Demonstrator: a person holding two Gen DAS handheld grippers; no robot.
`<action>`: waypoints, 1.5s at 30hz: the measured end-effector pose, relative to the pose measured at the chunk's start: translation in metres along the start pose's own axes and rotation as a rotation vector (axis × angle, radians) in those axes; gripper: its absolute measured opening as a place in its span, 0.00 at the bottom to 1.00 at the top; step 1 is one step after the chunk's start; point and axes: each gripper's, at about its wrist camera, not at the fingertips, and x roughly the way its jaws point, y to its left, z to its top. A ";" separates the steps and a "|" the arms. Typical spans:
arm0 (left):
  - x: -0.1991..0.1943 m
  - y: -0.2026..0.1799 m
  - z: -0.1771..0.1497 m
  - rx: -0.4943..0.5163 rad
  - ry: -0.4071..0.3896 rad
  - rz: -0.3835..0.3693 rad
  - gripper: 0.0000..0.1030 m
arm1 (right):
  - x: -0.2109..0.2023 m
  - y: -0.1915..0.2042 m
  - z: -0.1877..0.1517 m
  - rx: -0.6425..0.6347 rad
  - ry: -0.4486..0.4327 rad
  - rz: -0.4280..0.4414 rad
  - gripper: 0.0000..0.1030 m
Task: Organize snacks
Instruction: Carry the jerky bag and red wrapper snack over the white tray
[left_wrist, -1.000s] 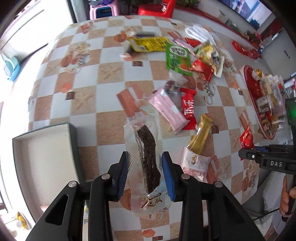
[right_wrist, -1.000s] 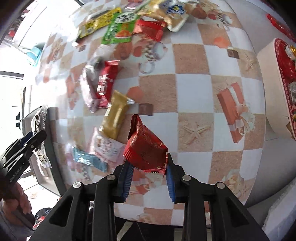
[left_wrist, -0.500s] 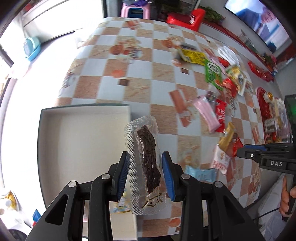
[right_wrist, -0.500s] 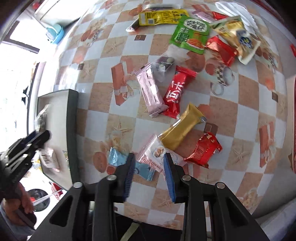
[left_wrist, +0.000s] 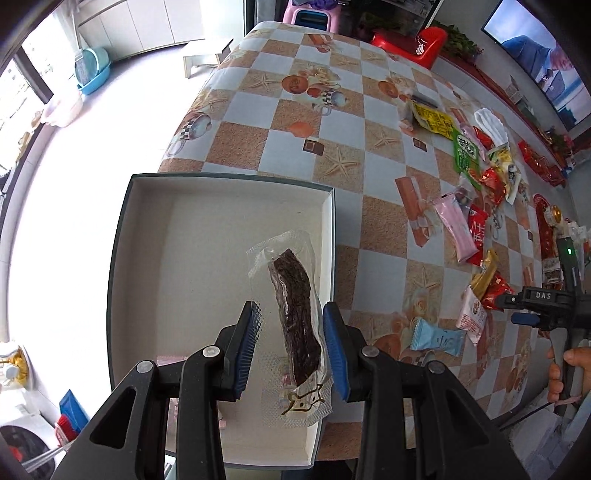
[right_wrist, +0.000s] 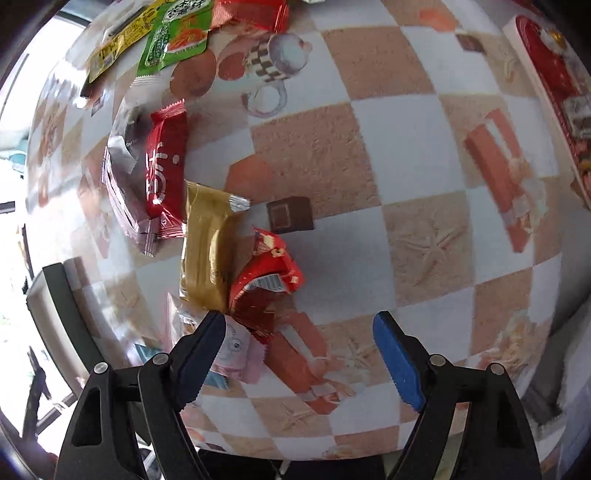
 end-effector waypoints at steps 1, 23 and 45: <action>0.000 0.000 0.000 0.002 0.002 0.004 0.38 | 0.003 0.001 0.001 0.000 -0.005 0.011 0.81; 0.006 0.020 -0.003 -0.039 0.006 0.003 0.38 | -0.044 0.075 -0.009 -0.143 -0.036 0.173 0.28; 0.024 0.071 -0.005 -0.115 0.032 0.020 0.38 | -0.002 0.301 -0.064 -0.550 0.119 0.203 0.28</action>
